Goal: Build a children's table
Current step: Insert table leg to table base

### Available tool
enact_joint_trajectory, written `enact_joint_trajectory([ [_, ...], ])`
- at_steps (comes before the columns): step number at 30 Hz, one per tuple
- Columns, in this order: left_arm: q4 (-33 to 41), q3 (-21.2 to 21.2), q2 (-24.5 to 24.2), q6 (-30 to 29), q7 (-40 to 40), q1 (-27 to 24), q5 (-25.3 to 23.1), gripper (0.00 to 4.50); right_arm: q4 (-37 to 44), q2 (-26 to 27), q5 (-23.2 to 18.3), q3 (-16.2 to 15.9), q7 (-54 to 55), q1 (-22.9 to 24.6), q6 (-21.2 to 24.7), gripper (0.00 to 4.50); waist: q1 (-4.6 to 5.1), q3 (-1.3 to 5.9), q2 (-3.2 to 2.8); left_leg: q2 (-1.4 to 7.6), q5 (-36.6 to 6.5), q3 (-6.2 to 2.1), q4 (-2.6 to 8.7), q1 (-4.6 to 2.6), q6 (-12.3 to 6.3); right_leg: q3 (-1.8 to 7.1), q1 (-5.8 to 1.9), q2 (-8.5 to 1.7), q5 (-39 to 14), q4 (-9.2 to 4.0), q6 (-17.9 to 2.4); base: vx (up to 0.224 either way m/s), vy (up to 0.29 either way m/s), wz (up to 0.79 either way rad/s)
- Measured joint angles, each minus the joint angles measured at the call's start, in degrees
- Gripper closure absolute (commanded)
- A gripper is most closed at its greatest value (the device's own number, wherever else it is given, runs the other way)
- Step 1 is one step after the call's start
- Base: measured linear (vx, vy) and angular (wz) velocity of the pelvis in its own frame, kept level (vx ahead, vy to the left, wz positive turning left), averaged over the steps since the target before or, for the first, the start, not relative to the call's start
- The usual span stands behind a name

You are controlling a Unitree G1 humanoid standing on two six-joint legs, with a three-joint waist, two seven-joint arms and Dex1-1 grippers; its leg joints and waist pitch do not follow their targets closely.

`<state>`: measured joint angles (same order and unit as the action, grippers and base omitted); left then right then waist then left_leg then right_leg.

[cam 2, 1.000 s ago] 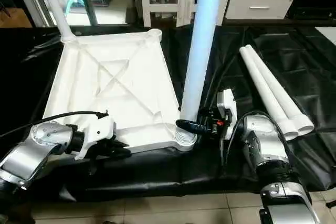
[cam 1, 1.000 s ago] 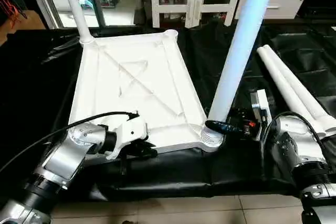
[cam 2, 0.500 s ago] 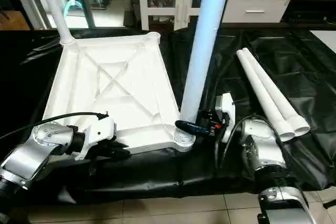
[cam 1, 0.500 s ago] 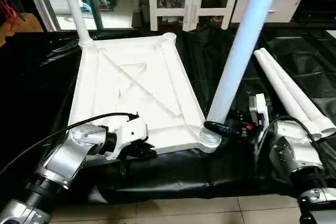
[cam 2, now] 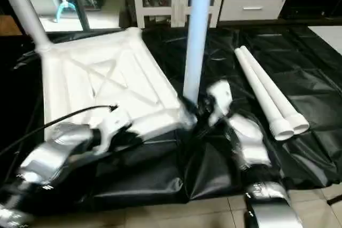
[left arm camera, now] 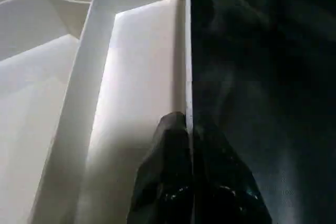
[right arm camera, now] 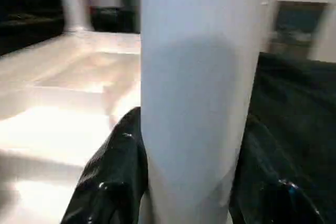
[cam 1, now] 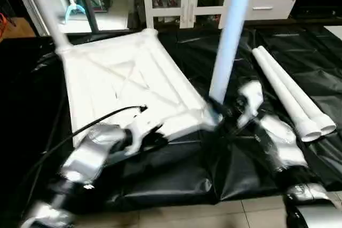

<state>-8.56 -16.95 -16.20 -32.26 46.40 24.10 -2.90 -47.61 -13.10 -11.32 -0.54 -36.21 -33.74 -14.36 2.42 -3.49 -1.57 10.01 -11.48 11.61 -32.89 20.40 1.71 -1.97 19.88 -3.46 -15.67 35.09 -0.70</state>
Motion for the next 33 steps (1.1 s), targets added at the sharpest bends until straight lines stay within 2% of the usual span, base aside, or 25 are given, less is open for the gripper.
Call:
enact_joint_trajectory([
  [2, -2.4, 0.4, 5.6, -3.6, -5.7, 2.7, -1.6, 4.50, -2.8, 1.8, 3.2, 0.0, 11.1, -2.9, 0.1, 2.66, -0.06, -0.14, -0.07, -0.07, 0.0, 0.01, 0.00, 0.11, 0.01, 0.03, 0.02, -0.04, 0.0, -0.08, 0.0, 0.000, 0.000, 0.00],
  [4, -6.1, 0.6, 11.7, -5.2, -12.1, 5.7, -2.8, 4.50, -5.3, 3.0, 5.8, 0.1, 22.5, -5.3, 0.2, 2.66, -0.72, -0.32, -0.13, -0.15, 0.0, 0.19, 0.02, 0.31, 0.00, 0.31, 0.06, -0.05, 0.0, -0.15, 0.0, 0.000, 0.000, 0.00],
  [6, -8.3, 0.5, 14.1, -5.2, -14.7, 7.2, -2.9, 4.50, -6.2, 4.2, 6.9, 0.9, 28.6, -6.1, 0.2, 2.66, -1.24, -0.32, -0.12, -0.29, 0.0, 0.30, 0.03, 0.38, -0.05, 0.74, 0.07, -0.01, 0.0, -0.16, 0.0, 0.000, 0.000, 0.00],
  [10, -9.0, 0.5, 14.8, -5.4, -15.6, 7.9, -2.8, 4.50, -6.6, 5.8, 7.1, 2.5, 32.8, -6.6, 0.1, 2.66, -1.22, -0.28, -0.05, -0.52, -0.1, 0.30, 0.13, 0.62, -0.24, 1.11, 0.18, 0.01, 0.0, -0.34, 0.2, 0.000, 0.000, 0.00],
  [15, -7.2, 0.3, 13.5, -6.5, -15.6, 7.7, -2.8, 4.50, -7.8, 6.9, 6.9, 3.8, 32.5, -6.9, -2.4, 2.66, -1.06, -0.42, 0.13, -0.47, -0.1, 0.30, 0.14, 0.79, -0.24, 1.11, 0.19, 0.03, 0.2, -0.34, 0.4, 0.000, 0.000, 0.00],
  [18, -7.0, 0.3, 13.2, -6.5, -15.5, 7.6, -2.6, 4.50, -8.7, 7.3, 6.2, 5.2, 31.6, -6.9, -4.4, 2.66, -1.09, -0.53, 0.14, -0.48, -0.1, 0.30, 0.19, 0.81, -0.22, 1.12, 0.52, 0.03, 0.2, -0.34, 0.4, 0.000, 0.000, 0.00],
  [22, -6.1, 0.1, 11.6, -4.3, -13.9, 7.0, -1.8, 4.50, -8.3, 7.6, 3.1, 7.9, 26.8, -6.4, -5.6, 2.66, -1.10, -0.54, 0.17, -0.47, 0.0, 0.33, 0.32, 1.16, -0.26, 1.15, 0.80, 0.06, 0.2, -0.33, 0.5, 0.000, 0.000, 0.00],
  [23, -5.4, 0.0, 10.4, -2.6, -12.5, 6.4, -1.4, 4.50, -7.5, 7.6, 1.9, 8.6, 24.4, -6.1, -5.3, 2.66, -1.08, -0.52, 0.19, -0.45, 0.1, 0.33, 0.32, 1.33, -0.47, 1.14, 0.84, 0.06, 0.2, -0.20, 0.5, 0.000, 0.000, 0.00],
  [26, -2.5, 0.4, 5.2, 1.8, -7.3, 4.4, 0.5, 4.50, -4.0, 6.8, -2.1, 9.6, 13.7, -3.8, -4.2, 2.66, -1.09, -0.75, 0.98, -0.03, 0.3, 0.32, 0.25, 1.74, -0.57, 0.97, 1.20, 0.37, 0.2, -0.12, 0.5, 0.000, 0.000, 0.00],
  [30, -2.2, 1.1, 1.9, 4.2, -3.5, 3.6, 1.0, 4.50, -3.2, 5.6, -6.1, 10.9, 4.8, -2.4, -3.7, 2.66, -0.71, -0.78, 0.98, -0.04, 0.3, 0.36, 0.23, 1.74, -0.66, 1.02, 1.19, 0.37, 0.2, -0.13, 0.6, 0.000, 0.000, 0.00],
  [33, -2.3, 1.2, 1.5, 4.9, -3.2, 3.5, 1.1, 4.50, -3.3, 3.8, -6.3, 11.0, 0.6, -2.0, -3.8, 2.66, -0.60, -0.86, 0.86, -0.04, 0.3, 0.37, 0.22, 1.69, -0.64, 1.02, 1.17, 0.37, 0.2, -0.09, 0.5, 0.000, 0.000, 0.00],
])
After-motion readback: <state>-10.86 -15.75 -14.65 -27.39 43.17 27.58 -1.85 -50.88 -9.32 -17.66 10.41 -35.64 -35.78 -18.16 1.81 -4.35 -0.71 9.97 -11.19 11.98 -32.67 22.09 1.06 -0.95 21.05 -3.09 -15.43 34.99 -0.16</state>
